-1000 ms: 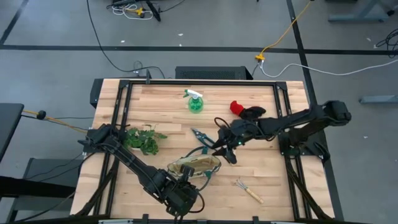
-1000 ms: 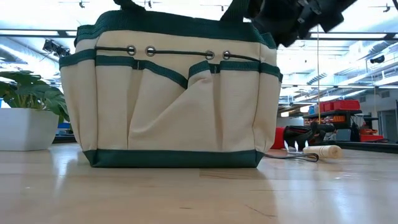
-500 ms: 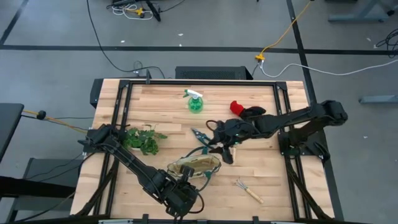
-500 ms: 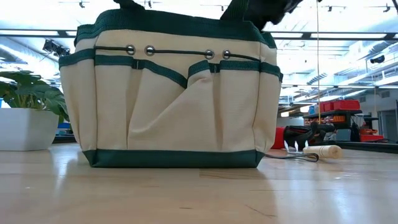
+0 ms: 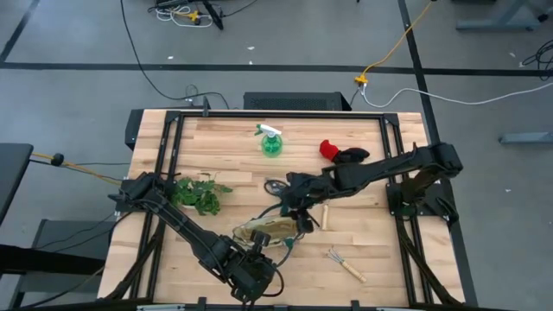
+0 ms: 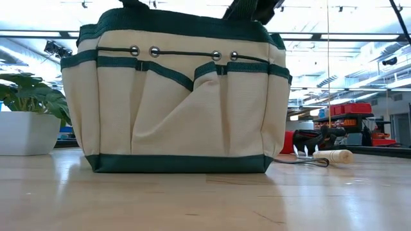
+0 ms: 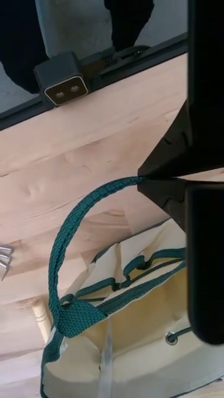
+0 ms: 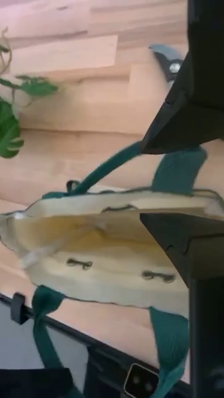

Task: Pick & Place Garden tools in Gardening bag
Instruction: Open the gardening bag on the table

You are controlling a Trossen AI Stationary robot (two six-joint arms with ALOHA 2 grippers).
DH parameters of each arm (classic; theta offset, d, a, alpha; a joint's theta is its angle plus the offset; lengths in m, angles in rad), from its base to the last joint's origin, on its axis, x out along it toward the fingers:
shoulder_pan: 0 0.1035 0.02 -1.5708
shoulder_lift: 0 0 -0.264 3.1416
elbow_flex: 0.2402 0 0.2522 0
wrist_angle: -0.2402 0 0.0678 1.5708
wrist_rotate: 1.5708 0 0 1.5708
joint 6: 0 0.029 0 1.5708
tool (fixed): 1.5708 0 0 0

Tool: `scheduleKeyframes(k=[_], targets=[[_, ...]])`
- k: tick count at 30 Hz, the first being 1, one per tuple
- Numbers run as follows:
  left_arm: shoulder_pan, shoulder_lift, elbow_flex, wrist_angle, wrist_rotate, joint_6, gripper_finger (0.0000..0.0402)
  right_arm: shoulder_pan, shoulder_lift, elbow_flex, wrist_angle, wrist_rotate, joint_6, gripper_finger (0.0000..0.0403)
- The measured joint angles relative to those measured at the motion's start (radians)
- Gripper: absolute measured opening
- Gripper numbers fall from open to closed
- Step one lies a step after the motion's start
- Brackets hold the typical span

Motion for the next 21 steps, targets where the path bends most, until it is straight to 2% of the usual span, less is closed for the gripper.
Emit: scheduleKeyframes(k=[7,21], targets=[[0.000,0.000,0.000,0.000,0.002,-0.002,0.0010,0.032,0.042,0.018,-0.075,0.069,-0.034,0.0165],[0.000,0.000,0.000,0.005,0.010,-0.002,0.0015,0.040,0.059,0.020,-0.094,0.088,-0.039,0.0165]])
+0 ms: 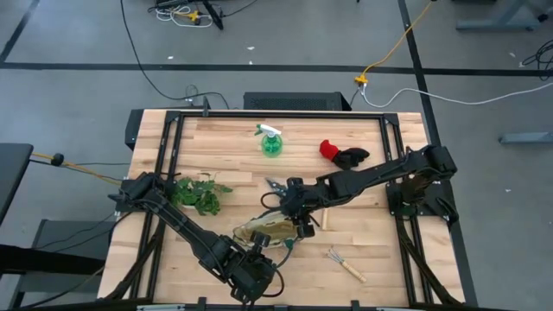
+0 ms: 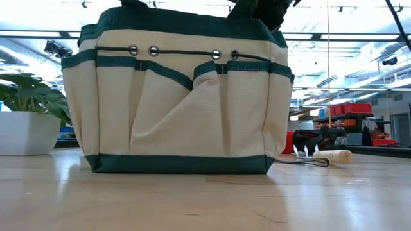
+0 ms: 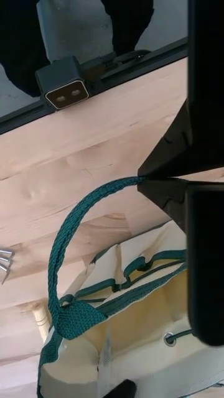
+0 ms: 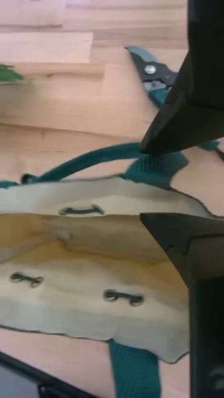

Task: Pick & Place Garden tools in Gardening bag
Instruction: Open the gardening bag on the table

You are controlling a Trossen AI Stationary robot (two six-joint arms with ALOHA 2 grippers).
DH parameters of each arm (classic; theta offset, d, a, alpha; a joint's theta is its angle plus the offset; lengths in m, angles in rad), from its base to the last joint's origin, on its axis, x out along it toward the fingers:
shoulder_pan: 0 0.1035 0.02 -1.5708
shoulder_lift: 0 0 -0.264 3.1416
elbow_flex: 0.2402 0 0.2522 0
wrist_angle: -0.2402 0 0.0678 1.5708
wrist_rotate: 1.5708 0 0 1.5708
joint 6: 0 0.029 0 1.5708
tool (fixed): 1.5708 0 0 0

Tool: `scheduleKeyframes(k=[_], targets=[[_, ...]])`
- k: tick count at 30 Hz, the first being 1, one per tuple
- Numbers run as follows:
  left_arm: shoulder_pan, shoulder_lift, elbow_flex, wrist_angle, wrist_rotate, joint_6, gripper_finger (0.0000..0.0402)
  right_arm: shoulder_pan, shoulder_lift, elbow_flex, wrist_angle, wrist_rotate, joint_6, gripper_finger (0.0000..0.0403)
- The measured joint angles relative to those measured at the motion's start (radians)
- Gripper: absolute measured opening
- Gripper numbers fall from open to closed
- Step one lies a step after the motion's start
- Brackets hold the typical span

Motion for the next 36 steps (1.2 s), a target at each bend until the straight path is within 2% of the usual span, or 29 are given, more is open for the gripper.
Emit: scheduleKeyframes(k=[9,14,22,31,36], targets=[[0.000,0.000,0.000,0.002,0.000,0.000,0.0009,0.000,0.036,0.000,-0.006,-0.002,0.000,0.0165],[0.000,0.000,0.000,0.019,0.000,-0.001,0.0024,0.000,0.038,0.000,-0.001,-0.002,0.011,0.0157],[0.000,0.000,0.000,0.023,0.001,-0.036,0.0031,0.000,0.038,0.000,-0.009,-0.003,0.013,0.0098],[0.000,0.000,0.000,0.023,0.001,-0.048,0.0032,0.000,0.038,0.000,-0.015,-0.030,-0.005,0.0011],[0.000,0.000,0.000,0.022,0.001,-0.053,0.0032,0.000,0.038,0.000,-0.015,-0.029,-0.009,0.0009]])
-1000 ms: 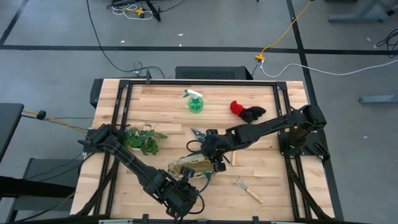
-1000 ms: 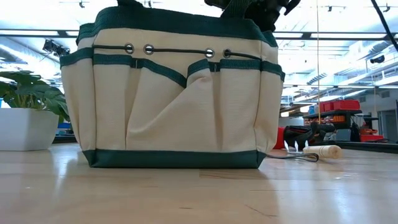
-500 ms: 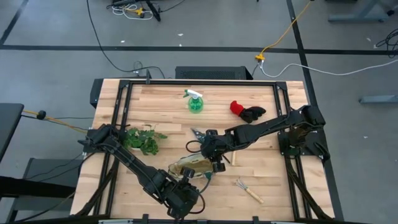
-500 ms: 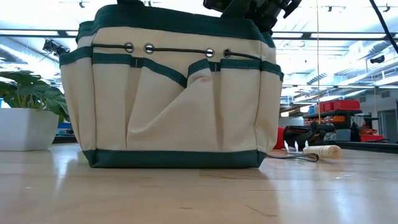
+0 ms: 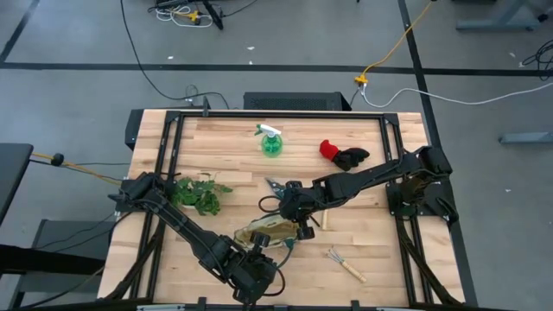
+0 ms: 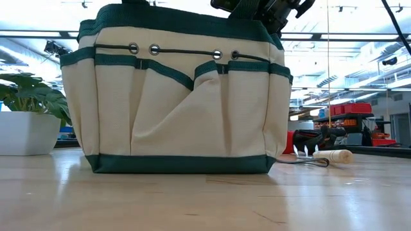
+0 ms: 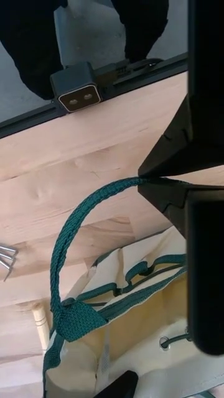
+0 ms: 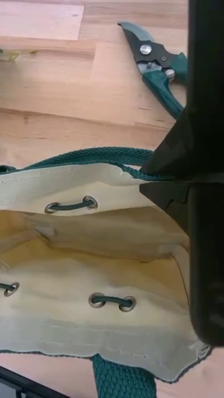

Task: Pick & Place Garden tools in Gardening bag
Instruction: Open the gardening bag on the table

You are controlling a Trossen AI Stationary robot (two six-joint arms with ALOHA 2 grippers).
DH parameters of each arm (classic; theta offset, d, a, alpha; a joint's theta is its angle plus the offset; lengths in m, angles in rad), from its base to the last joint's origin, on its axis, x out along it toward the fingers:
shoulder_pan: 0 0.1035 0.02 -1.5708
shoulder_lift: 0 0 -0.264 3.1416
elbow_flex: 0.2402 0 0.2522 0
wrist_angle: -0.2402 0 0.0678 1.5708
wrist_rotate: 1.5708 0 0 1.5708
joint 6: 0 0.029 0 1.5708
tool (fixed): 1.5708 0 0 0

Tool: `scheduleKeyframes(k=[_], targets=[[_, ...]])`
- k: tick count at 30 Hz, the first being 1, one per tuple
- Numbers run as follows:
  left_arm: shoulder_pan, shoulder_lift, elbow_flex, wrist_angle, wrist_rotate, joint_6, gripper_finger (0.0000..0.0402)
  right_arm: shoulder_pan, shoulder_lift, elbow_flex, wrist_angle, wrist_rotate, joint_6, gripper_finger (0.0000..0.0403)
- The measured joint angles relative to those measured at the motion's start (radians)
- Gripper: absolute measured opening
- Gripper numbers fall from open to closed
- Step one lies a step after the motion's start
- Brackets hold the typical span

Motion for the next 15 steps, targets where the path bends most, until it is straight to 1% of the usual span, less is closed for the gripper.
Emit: scheduleKeyframes(k=[5,8,11,15], targets=[[0.000,0.000,0.000,0.000,0.000,-0.028,0.0033,0.000,0.000,0.000,0.000,-0.001,-0.003,0.0004],[0.000,0.000,0.000,0.000,0.002,-0.070,0.0044,0.000,0.000,0.000,-0.001,-0.001,-0.003,0.0004],[0.000,0.000,0.000,0.000,0.002,-0.083,0.0075,0.000,0.000,0.000,-0.001,-0.001,-0.003,0.0003],[0.005,0.000,0.000,0.000,-0.004,-0.098,0.0132,0.000,0.000,0.000,-0.001,0.000,-0.003,0.0003]])
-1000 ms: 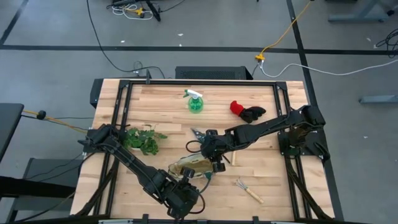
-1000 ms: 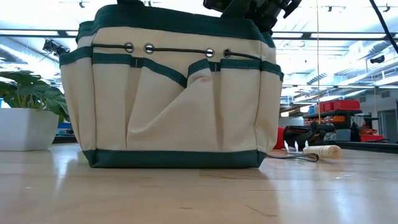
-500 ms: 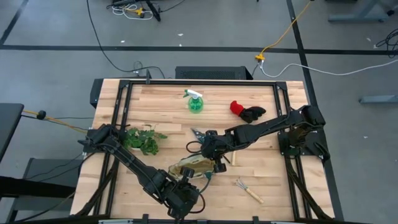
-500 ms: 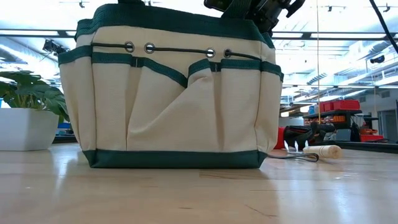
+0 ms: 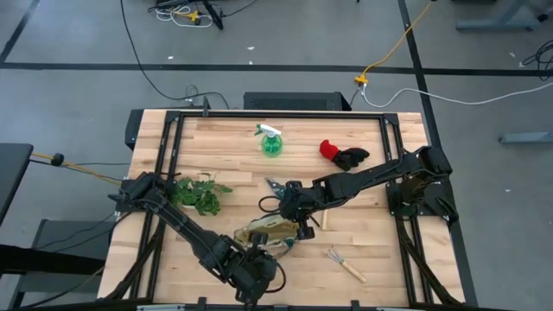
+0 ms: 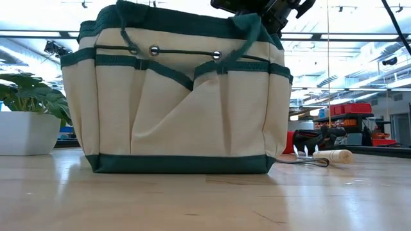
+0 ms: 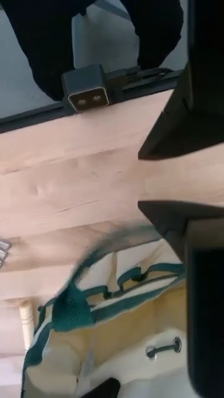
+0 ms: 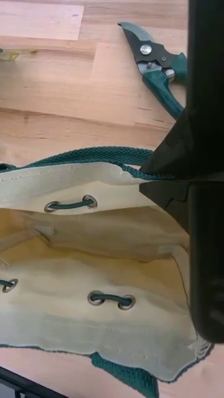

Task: Pick & Place Garden tools in Gardening bag
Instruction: Open the gardening bag on the table

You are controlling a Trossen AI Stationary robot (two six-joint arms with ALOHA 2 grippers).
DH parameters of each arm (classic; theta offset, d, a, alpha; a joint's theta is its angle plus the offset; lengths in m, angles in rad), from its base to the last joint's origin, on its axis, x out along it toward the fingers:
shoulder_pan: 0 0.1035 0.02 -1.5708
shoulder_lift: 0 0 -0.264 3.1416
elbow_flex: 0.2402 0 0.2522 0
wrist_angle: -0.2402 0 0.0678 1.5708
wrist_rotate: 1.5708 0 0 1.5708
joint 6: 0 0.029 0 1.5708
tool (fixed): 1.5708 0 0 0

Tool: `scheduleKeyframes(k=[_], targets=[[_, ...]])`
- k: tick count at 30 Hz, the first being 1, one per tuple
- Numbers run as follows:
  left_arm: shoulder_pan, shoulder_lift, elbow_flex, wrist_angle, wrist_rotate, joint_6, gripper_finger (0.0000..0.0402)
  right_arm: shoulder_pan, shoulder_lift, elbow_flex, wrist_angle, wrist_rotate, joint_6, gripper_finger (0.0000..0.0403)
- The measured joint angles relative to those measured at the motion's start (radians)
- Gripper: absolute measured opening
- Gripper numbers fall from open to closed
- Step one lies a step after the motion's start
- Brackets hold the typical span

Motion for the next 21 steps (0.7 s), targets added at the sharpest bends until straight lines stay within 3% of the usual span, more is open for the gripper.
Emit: scheduleKeyframes(k=[7,15,21], targets=[[0.029,0.000,0.000,-0.158,-0.098,-0.041,0.0188,0.000,0.000,0.000,0.000,0.000,0.003,0.0002],[0.091,0.000,0.000,-0.182,-0.043,-0.076,0.0192,0.000,0.000,0.000,0.001,0.001,0.006,0.0002],[0.129,0.051,0.001,-0.177,0.105,-0.075,0.0193,0.000,0.000,0.000,0.001,0.002,0.006,0.0002]])
